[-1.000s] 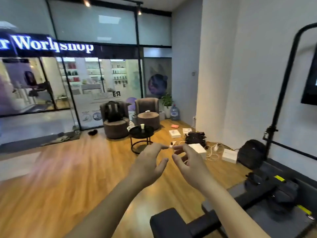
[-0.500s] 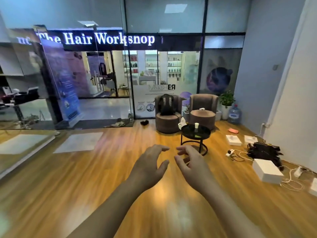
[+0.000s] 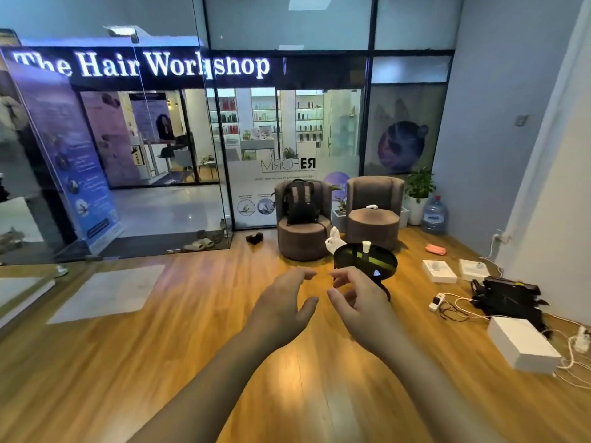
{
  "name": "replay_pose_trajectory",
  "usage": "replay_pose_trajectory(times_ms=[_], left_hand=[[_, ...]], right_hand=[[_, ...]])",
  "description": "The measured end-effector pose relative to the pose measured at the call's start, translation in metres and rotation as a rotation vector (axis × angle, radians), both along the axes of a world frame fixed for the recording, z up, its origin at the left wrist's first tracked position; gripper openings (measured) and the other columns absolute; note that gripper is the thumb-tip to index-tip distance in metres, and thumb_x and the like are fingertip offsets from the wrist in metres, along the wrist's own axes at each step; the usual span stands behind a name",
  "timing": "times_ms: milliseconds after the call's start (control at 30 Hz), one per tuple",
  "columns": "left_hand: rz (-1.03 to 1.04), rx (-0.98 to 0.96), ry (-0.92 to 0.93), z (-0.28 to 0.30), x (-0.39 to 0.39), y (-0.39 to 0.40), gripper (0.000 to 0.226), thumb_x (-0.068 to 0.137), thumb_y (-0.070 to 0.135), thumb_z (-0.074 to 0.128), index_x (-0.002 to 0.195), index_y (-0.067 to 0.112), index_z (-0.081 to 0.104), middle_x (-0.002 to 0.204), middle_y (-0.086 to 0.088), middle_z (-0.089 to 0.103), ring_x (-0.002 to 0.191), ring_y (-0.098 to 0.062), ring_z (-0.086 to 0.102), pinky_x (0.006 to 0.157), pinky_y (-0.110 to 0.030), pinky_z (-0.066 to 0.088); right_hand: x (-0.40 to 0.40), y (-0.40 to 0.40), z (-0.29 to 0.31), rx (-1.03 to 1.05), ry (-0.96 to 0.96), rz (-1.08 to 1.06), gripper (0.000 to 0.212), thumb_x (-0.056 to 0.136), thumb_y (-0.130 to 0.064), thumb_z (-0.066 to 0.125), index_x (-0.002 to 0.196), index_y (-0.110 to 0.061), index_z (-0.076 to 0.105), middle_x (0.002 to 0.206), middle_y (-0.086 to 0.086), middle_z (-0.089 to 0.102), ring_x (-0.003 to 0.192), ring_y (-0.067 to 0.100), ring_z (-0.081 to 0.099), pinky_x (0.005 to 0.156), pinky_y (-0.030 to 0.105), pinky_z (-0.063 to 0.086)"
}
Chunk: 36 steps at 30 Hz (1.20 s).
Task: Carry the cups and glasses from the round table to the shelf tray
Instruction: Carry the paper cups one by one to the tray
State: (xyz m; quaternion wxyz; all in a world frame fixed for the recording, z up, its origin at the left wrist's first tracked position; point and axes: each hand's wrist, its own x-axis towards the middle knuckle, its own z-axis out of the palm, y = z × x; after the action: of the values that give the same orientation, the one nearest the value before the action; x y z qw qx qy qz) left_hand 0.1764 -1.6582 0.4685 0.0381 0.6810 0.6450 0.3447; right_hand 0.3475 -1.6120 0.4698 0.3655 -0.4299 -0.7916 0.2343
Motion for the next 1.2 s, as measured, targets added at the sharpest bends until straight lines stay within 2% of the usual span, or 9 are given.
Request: replay_pose_trajectory(times_ms=[133,233,333,467,567,633,900,1200], left_hand=[[-0.056,0.016,-0.009,-0.012,-0.034,0.090,0.049,0.096,0.034,0.064,0.142,0.032,0.045,0.140,0.014,0.052,0.126,-0.006,0.051,0.093,-0.020,0.043],[-0.106,0.043,-0.006,-0.017,-0.066,0.170,0.065,0.095,0.034,0.066,0.152,0.029,0.034,0.157,0.012,0.038,0.142,-0.008,0.038,0.106,-0.021,0.037],[-0.125,0.036,-0.002,-0.015,-0.097,0.249,0.075,0.095,0.037,0.066,0.157,0.029,0.025,0.165,0.010,0.024,0.149,-0.010,0.027,0.114,-0.028,0.034],[-0.199,-0.004,0.019,-0.009,-0.132,0.352,0.073,0.096,0.035,0.066,0.156,0.030,0.026,0.163,0.011,0.027,0.147,-0.008,0.030,0.107,-0.020,0.031],[-0.243,-0.038,-0.016,-0.010,-0.144,0.434,0.072,0.095,0.035,0.067,0.156,0.029,0.027,0.161,0.010,0.031,0.147,-0.009,0.030,0.115,-0.030,0.035],[-0.272,-0.064,-0.028,-0.017,-0.145,0.484,0.072,0.094,0.036,0.067,0.155,0.031,0.027,0.159,0.011,0.033,0.147,-0.009,0.032,0.115,-0.033,0.038],[-0.362,-0.155,-0.022,-0.064,-0.125,0.705,0.069,0.094,0.036,0.066,0.152,0.034,0.029,0.158,0.011,0.036,0.143,-0.013,0.040,0.107,-0.035,0.047],[-0.313,-0.282,-0.093,-0.077,-0.107,0.943,0.065,0.096,0.038,0.065,0.150,0.038,0.029,0.155,0.010,0.041,0.141,-0.011,0.042,0.105,-0.030,0.044]], right_hand=[[-0.028,0.078,-0.008,-0.006,-0.023,-0.057,0.035,0.098,-0.040,0.059,0.131,-0.029,0.055,0.115,-0.013,0.060,0.091,0.004,0.061,0.073,0.023,0.059],[-0.054,0.151,-0.011,-0.002,-0.020,-0.108,0.034,0.099,-0.037,0.059,0.132,-0.028,0.054,0.116,-0.011,0.059,0.091,0.005,0.060,0.072,0.021,0.055],[-0.082,0.226,-0.011,-0.004,0.009,-0.172,0.035,0.099,-0.036,0.059,0.132,-0.025,0.054,0.117,-0.008,0.059,0.093,0.008,0.061,0.074,0.027,0.058],[-0.115,0.322,-0.006,-0.016,0.021,-0.238,0.036,0.098,-0.037,0.059,0.131,-0.027,0.051,0.121,-0.010,0.056,0.096,0.009,0.061,0.076,0.029,0.059],[-0.121,0.387,-0.013,-0.049,0.033,-0.299,0.037,0.098,-0.038,0.060,0.132,-0.029,0.049,0.127,-0.011,0.053,0.098,0.009,0.061,0.074,0.026,0.058],[-0.119,0.423,-0.021,-0.085,0.028,-0.335,0.038,0.097,-0.038,0.061,0.133,-0.029,0.048,0.129,-0.010,0.052,0.100,0.009,0.060,0.071,0.021,0.053],[-0.092,0.612,-0.055,-0.183,0.010,-0.438,0.043,0.098,-0.039,0.061,0.137,-0.030,0.046,0.133,-0.008,0.051,0.097,0.009,0.059,0.068,0.017,0.049],[-0.070,0.858,-0.060,-0.272,-0.053,-0.401,0.043,0.096,-0.041,0.062,0.135,-0.034,0.045,0.133,-0.010,0.050,0.094,0.007,0.060,0.071,0.019,0.052]])
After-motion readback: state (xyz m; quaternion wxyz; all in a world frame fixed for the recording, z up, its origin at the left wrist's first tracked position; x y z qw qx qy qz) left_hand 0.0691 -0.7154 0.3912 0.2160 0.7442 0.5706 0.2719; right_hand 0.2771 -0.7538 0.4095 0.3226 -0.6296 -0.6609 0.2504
